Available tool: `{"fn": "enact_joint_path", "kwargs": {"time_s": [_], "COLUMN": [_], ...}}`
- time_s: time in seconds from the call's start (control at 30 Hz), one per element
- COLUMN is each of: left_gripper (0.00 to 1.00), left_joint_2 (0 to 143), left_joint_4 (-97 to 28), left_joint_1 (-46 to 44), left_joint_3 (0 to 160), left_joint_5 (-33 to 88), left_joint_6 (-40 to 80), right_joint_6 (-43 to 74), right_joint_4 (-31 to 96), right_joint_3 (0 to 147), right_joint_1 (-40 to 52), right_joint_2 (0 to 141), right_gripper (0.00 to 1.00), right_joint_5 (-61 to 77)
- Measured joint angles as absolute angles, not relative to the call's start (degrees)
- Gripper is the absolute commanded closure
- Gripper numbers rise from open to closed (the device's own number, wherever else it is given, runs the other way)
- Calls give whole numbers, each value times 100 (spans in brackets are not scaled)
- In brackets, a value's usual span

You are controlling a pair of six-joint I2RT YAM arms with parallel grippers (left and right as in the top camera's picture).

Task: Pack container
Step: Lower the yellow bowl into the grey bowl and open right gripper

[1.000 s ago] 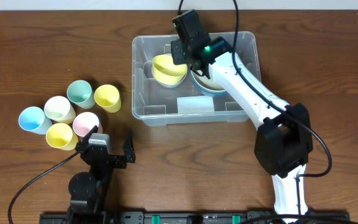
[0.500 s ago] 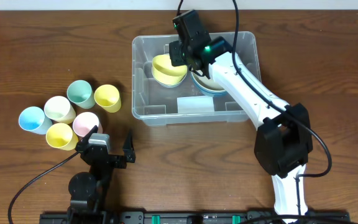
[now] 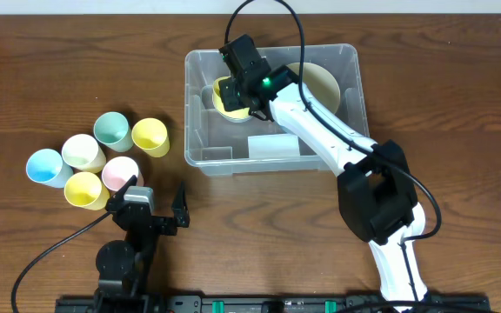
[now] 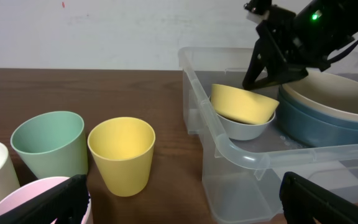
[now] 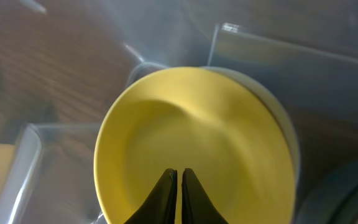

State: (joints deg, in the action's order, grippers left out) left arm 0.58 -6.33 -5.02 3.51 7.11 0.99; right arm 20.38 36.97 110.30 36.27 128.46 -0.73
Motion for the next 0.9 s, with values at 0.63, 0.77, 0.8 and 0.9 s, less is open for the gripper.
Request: {"fn": "enact_joint_path", "kwargs": {"time_s": [0.63,0.77,0.8,0.9], "left_gripper": [2,2,2,2], "left_joint_2": [58,58,58,58], "left_joint_4": [-631,-633,-633,-631], "left_joint_1": [-502,-502,-502,-502], "left_joint_3": [351,351,351,351], "left_joint_5": [711,711,711,714], "left_joint_6": [102,102,102,99], "right_joint_6": [2045,2043,2043,2038], "right_joint_4": [3824,3835,3848,4045], "right_joint_3": [11032,11030,11032,11072], "right_joint_1": [4051,4187,4189,4152], "right_joint_2": [12875,12895,12897,12897], "right_gripper": [94,94,94,94], "right_joint_5": [217,207,213,191]}}
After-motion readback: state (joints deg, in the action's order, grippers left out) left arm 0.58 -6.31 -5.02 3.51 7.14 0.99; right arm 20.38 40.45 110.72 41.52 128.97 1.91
